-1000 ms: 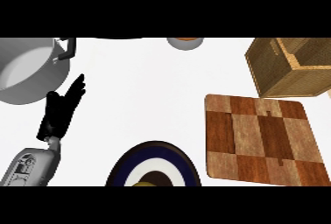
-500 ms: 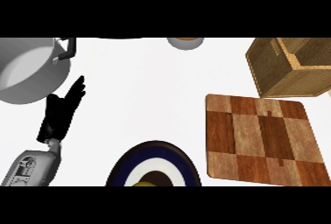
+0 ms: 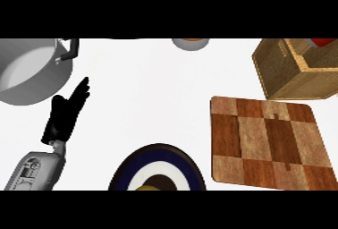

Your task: Pick the can from the cutting board and place it in the basket

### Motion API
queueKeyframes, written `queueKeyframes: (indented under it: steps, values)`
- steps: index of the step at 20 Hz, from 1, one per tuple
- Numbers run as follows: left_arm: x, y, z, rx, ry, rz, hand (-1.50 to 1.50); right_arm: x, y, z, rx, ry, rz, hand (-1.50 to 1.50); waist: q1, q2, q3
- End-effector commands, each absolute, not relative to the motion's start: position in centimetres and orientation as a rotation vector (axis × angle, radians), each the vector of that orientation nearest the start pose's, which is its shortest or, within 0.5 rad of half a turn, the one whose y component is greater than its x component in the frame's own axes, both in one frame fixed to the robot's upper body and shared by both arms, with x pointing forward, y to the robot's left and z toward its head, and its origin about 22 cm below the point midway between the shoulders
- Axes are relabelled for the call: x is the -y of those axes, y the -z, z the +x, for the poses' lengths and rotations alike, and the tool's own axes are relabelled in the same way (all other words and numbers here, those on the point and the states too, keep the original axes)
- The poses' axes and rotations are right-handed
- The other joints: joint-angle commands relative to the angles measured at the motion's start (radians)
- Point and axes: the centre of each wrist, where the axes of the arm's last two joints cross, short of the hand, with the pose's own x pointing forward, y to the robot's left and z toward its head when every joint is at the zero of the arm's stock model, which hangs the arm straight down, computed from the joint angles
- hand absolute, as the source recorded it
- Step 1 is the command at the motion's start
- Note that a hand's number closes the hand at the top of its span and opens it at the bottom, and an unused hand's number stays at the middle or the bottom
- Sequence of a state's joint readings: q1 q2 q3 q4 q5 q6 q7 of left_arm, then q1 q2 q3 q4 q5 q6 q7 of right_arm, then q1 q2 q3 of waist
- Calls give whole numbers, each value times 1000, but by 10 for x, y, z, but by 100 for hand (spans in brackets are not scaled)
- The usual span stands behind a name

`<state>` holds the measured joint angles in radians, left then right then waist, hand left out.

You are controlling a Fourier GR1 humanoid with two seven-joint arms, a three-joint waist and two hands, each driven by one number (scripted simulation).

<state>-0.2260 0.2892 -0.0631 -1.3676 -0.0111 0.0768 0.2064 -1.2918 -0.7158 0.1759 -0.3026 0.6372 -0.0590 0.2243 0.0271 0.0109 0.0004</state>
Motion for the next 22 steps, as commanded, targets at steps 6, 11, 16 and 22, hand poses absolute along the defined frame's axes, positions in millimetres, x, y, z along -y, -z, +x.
queueKeyframes:
  steps: [6, 11, 16, 22]
  values:
    - [-261, -35, 307, 1392, 232, 228, 0, 369, -204, 451, 1085, -475, -1112, 150, 8, 5, 1]
    - [-266, -28, 294, 1384, 228, 244, 0, 390, -170, 438, 1190, -395, -1053, -150, 17, 6, 2]
    - [-266, -32, 303, 1382, 245, 256, 0, 402, -185, 434, 1316, -281, -1091, -150, 11, 7, 2]
    - [-263, -29, 304, 1385, 248, 252, 0, 408, -203, 433, 1419, -47, -1197, -150, 4, 5, 1]
